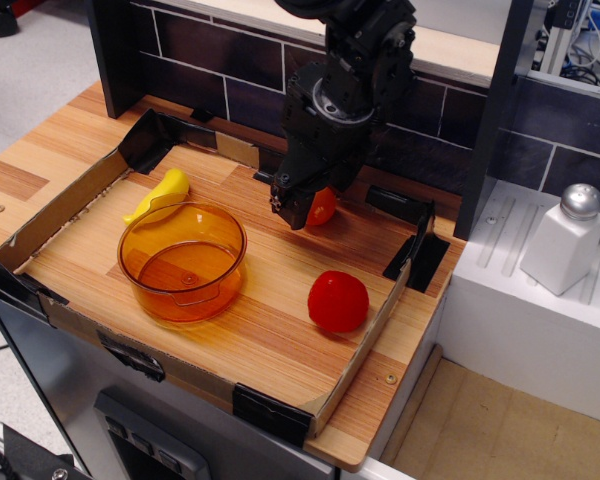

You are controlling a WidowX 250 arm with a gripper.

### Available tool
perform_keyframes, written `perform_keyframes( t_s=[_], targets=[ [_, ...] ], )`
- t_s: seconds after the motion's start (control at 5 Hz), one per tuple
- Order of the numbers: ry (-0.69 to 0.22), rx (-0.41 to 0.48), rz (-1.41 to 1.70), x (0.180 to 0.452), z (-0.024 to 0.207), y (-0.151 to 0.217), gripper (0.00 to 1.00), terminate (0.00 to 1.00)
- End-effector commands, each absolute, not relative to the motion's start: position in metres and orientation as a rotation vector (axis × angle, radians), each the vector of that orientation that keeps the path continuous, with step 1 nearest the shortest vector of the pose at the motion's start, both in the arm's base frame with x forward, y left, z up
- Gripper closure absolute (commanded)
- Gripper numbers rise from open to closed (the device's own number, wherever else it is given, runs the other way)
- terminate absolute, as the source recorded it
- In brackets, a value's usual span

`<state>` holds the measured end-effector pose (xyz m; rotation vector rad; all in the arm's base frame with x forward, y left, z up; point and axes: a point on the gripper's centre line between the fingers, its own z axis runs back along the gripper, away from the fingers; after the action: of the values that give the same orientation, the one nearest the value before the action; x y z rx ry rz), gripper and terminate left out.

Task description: Put carrot in pot

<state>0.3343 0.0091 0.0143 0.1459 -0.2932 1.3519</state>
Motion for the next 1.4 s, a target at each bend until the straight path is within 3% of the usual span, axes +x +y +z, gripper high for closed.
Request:
perform_keyframes(
  t_s=[0.0,0.2,0.4,0.6,1.0,1.2],
  targets=[
    [-0.286,0.193,1.333,0.333,-0.004,0.015,0.00,0.00],
    [-0.292,0.216,1.325,0.333,-0.014,0.019,0.00,0.00],
    [-0.287,0.215,1.308,0.328,-0.017,0.020,1.00,0.00],
    [-0.280,0.207,1.304,0.320,-0.013,0.022,1.00,0.00],
    [-0.330,0.071,1.322,0.303,0.068,0.023,1.00,0.00],
    [-0.329,0.018,1.322,0.294,0.094,0.025,1.00,0.00]
  ],
)
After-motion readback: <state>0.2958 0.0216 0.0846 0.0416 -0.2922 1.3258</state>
